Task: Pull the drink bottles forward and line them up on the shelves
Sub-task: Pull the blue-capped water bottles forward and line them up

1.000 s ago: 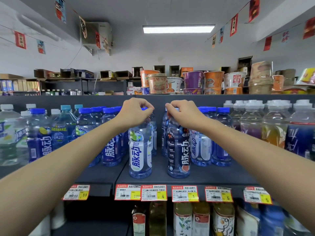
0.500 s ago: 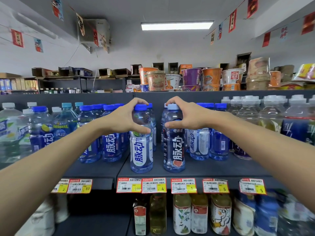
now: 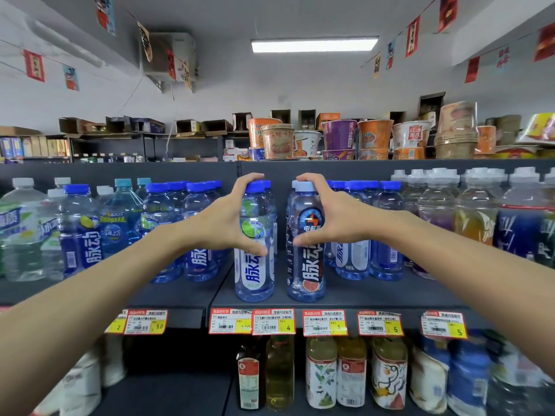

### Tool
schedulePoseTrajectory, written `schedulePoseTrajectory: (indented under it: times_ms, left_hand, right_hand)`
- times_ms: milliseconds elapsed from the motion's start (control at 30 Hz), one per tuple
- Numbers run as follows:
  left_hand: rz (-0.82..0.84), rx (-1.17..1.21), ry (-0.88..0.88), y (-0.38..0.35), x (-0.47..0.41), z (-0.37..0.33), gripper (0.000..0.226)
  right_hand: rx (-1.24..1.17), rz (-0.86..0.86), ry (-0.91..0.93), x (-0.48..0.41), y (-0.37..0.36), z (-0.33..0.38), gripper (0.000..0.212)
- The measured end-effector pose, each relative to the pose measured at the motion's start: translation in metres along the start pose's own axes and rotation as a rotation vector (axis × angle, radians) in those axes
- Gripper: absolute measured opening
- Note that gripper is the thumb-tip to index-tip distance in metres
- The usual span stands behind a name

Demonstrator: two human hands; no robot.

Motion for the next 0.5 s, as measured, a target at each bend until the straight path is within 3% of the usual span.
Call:
schedulePoseTrajectory:
  times_ms: [100, 500]
  left_hand:
    - [-0.003, -0.006, -0.024, -0.0010, 0.0004, 0.0017, 0.130]
    - [-0.033, 0.040, -0.063, -0.0012, -0.0024, -0.0011, 0.120]
  right_hand:
    - [0.002, 0.008, -0.008, 0.0022, -0.0030, -0.0024, 0.119]
    - [-0.043, -0.005, 0.003, -0.0023, -0.0035, -0.0007, 0.115]
Point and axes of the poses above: each hand's wrist, its own x-axis away from the middle knuckle, its own y-axis out of the back of the hand, z = x × y, the point moved 10 cm from there along -x, towards the middle knuckle, and after that the axes turned 11 degrees about x, right-handed, at the moved point
